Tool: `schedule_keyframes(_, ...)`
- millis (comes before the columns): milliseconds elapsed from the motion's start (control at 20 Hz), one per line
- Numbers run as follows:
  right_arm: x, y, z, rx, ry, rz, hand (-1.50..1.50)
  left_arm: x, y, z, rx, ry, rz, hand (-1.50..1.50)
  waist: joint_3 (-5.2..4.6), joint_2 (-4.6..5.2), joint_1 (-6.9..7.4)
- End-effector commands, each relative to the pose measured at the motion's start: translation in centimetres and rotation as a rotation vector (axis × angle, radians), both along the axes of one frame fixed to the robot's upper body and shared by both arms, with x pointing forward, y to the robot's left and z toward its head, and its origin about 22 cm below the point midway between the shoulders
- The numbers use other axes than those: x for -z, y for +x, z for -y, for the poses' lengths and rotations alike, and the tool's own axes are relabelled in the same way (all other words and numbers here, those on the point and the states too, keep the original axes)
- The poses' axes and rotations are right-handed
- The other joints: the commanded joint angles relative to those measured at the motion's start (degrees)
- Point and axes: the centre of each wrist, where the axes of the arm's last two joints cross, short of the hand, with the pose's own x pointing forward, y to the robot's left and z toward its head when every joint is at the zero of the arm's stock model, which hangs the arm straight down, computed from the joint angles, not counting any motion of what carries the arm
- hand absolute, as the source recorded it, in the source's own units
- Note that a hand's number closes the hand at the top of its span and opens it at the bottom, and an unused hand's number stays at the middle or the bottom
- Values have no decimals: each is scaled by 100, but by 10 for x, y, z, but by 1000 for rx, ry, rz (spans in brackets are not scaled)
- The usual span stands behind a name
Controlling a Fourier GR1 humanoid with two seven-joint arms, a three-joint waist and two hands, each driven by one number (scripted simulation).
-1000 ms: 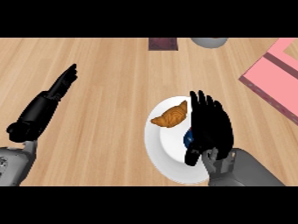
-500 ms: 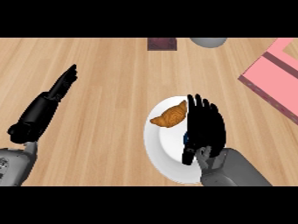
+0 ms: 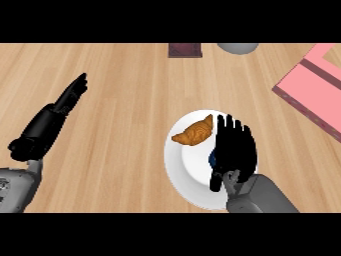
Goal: Pick the can from the plate and place it in the cardboard box
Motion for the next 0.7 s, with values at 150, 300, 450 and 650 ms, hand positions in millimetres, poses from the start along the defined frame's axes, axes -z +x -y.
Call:
schedule_keyframes(150, 5, -14, 5, 152, -79, -66, -150, -3, -5, 2, 2, 7, 10, 0, 3, -10, -18)
schedule_keyframes(300, 33, 0, 22, 137, -61, -85, -150, -20, 6, 12, -4, -7, 2, 0, 7, 7, 5)
schedule_keyframes(450, 27, 15, -12, 50, -91, -70, 150, -1, 2, 2, 17, -2, 0, 0, 4, 15, 46)
schedule_keyframes(650, 28, -10, -7, -35, -103, 36, 150, -2, -2, -10, 9, -5, 4, 0, 4, 6, 31)
